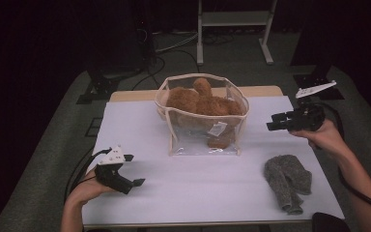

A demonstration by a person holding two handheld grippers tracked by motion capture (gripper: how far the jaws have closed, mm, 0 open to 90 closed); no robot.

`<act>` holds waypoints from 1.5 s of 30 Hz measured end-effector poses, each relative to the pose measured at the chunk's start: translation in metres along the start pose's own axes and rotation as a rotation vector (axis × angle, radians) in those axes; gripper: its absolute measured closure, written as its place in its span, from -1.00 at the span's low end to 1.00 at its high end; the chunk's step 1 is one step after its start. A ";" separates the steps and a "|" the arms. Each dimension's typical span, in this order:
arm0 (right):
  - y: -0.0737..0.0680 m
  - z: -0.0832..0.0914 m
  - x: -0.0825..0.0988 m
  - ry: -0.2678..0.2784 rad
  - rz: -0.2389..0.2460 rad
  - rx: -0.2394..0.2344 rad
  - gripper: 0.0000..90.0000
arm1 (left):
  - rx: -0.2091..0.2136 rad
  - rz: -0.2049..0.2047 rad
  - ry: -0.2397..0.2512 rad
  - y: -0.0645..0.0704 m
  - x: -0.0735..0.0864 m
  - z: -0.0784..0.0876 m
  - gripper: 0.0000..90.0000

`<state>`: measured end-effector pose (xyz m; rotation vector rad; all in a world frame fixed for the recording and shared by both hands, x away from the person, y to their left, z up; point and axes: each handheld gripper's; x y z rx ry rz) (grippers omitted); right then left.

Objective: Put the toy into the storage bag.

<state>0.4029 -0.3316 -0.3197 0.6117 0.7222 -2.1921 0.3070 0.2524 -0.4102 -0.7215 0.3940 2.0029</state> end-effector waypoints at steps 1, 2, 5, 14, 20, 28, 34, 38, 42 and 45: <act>0.002 -0.002 0.005 -0.003 -0.009 -0.004 -0.13 | 0.000 0.000 0.000 0.000 0.000 0.000 -0.93; 0.003 -0.003 0.007 -0.006 -0.013 -0.003 -0.13 | 0.000 0.001 -0.002 0.000 0.000 0.000 -0.93; 0.005 -0.007 0.013 -0.007 -0.023 -0.012 -0.13 | -0.001 0.004 -0.001 0.000 0.000 -0.001 -0.93; 0.010 -0.017 0.029 -0.017 -0.045 -0.027 -0.14 | -0.005 0.012 -0.009 -0.002 0.002 -0.003 -0.93; 0.011 -0.024 0.038 -0.029 -0.064 -0.038 -0.14 | -0.006 0.016 -0.007 -0.002 0.003 -0.003 -0.93; 0.013 -0.029 0.049 -0.033 -0.080 -0.050 -0.14 | -0.006 0.015 -0.006 -0.002 0.003 -0.002 -0.93; 0.014 -0.032 0.057 -0.036 -0.091 -0.056 -0.15 | -0.005 0.015 -0.007 -0.002 0.003 -0.002 -0.93; 0.013 -0.035 0.062 -0.040 -0.093 -0.060 -0.15 | -0.004 0.014 -0.006 -0.002 0.003 -0.003 -0.93; 0.012 -0.038 0.067 -0.040 -0.096 -0.068 -0.16 | -0.004 0.016 -0.013 -0.002 0.003 -0.004 -0.93; 0.011 -0.039 0.069 -0.033 -0.096 -0.075 -0.16 | -0.004 0.018 -0.009 -0.003 0.002 -0.004 -0.93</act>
Point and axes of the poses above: each handheld gripper's, and its own axes: z roughly backward along the jaws, x roughly out of its underside, y roughly to its right, and after that the axes turned 11 degrees about -y, right-handed
